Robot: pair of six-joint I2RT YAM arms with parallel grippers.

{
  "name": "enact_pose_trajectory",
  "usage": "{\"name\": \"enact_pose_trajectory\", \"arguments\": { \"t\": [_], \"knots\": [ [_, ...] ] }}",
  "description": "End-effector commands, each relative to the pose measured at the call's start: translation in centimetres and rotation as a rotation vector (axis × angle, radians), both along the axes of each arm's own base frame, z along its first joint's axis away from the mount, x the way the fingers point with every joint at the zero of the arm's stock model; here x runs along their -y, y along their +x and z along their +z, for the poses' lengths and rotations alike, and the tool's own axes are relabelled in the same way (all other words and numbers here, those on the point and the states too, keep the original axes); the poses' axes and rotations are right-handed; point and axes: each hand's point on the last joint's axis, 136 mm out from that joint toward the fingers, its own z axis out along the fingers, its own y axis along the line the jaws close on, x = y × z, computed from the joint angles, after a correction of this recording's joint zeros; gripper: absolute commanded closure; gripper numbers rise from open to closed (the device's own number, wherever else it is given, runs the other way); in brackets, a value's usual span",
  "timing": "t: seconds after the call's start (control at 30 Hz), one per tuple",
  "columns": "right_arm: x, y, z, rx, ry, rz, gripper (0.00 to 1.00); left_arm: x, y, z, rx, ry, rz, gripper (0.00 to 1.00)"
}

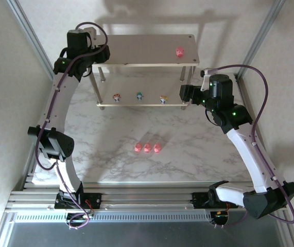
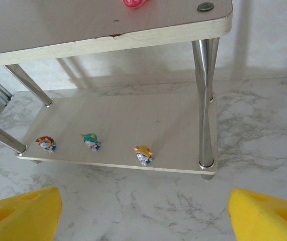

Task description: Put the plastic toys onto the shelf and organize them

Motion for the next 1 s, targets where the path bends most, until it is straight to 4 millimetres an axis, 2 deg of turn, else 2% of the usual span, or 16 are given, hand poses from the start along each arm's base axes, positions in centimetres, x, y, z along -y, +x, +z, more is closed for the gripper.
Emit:
{"name": "enact_pose_trajectory", "arguments": {
  "t": [0.0,0.13,0.23,0.33,0.43,0.57,0.67,0.8,0.97],
  "knots": [
    [0.2,-0.7,2.1,0.047,0.009,0.006,0.14,-1.6,-1.8,6.0,0.146,-0.011,0.042,0.41],
    [0.7,-1.8,1.4,0.009,-0.017,0.011,0.15,-2.8,-4.8,9.1,0.201,0.011,0.079,0.44],
    [0.6,-3.3,-0.6,-0.081,-0.013,0.03,0.19,-2.8,-8.4,9.3,0.218,0.037,0.09,0.48],
    [0.2,-5.3,-4.0,-0.197,-0.012,0.033,0.22,-1.9,-12.3,6.5,0.208,0.072,0.1,0.48],
    [-0.9,-7.6,-8.3,-0.339,-0.033,0.036,0.25,1.2,-15.6,1.1,0.15,0.093,0.061,0.49],
    [-4.2,-10.7,-14.5,-0.52,-0.052,0.07,0.28,4.4,-18.7,-7.0,0.055,0.002,-0.003,0.5],
    [-7.4,-12.6,-18.4,-0.624,-0.068,0.105,0.32,5.0,-19.8,-11.7,-0.015,-0.053,-0.009,0.5],
    [-10.8,-13.4,-22.5,-0.713,-0.064,0.115,0.37,5.2,-20.0,-13.2,-0.037,-0.062,-0.022,0.5],
    [-12.3,-12.6,-26.2,-0.777,-0.121,0.08,0.42,5.1,-20.0,-13.6,-0.045,-0.019,-0.028,0.48]
  ]
}}
